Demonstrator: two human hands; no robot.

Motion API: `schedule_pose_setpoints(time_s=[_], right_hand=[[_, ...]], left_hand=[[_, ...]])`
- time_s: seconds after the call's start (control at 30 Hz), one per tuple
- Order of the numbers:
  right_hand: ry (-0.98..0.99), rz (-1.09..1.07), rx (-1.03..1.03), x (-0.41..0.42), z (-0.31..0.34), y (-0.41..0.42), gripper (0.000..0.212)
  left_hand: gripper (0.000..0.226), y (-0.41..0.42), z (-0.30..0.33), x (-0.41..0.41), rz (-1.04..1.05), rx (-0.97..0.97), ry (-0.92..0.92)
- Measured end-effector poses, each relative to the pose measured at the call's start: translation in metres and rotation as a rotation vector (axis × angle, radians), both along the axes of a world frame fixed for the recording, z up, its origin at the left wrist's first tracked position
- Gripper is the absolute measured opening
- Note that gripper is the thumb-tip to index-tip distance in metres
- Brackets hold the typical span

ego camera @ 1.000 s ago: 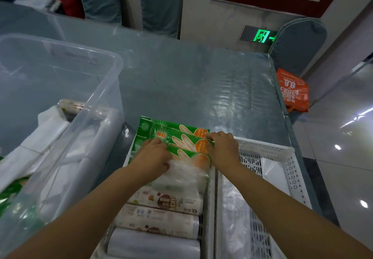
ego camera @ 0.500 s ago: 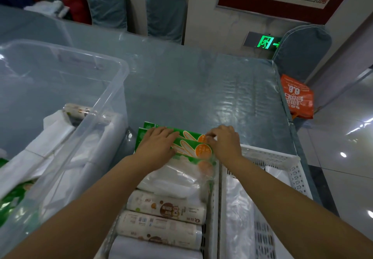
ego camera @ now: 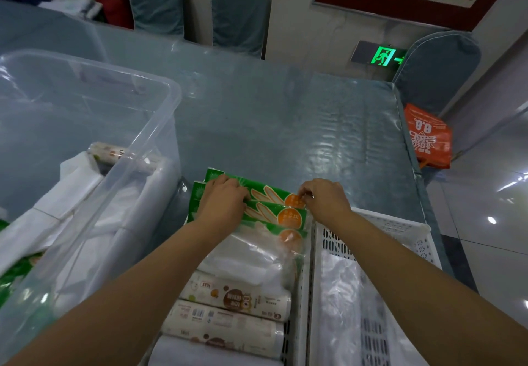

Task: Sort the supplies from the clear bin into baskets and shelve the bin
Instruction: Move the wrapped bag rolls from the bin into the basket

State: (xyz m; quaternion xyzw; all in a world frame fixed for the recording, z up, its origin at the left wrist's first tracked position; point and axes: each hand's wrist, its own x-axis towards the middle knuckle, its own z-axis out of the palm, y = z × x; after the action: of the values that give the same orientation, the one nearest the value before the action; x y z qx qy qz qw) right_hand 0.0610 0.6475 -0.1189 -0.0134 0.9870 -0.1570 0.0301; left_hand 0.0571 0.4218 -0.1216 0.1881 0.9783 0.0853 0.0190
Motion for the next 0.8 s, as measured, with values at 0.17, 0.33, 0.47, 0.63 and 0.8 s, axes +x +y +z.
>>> schedule_pose_setpoints(time_s=[0.17, 0.33, 0.47, 0.63, 0.8], right_hand=[[-0.025, 0.078, 0.104, -0.003, 0.001, -0.002, 0.02], [-0.032, 0.079, 0.108, -0.005, 0.001, -0.002, 0.018], [0.001, 0.049, 0.067, -0.002, -0.001, -0.003, 0.016], [0.008, -0.001, -0.015, 0.005, 0.0, -0.005, 0.018], [0.246, 0.006, -0.217, 0.039, 0.009, -0.018, 0.017]], left_hand=[[0.045, 0.003, -0.004, -0.003, -0.012, 0.11, 0.024], [0.051, 0.002, -0.005, -0.023, -0.034, -0.107, -0.067], [0.04, -0.004, -0.003, -0.025, -0.023, -0.227, -0.035], [0.044, -0.008, 0.005, -0.022, -0.052, -0.195, -0.08], [0.06, -0.03, 0.019, 0.012, 0.039, 0.195, -0.076]])
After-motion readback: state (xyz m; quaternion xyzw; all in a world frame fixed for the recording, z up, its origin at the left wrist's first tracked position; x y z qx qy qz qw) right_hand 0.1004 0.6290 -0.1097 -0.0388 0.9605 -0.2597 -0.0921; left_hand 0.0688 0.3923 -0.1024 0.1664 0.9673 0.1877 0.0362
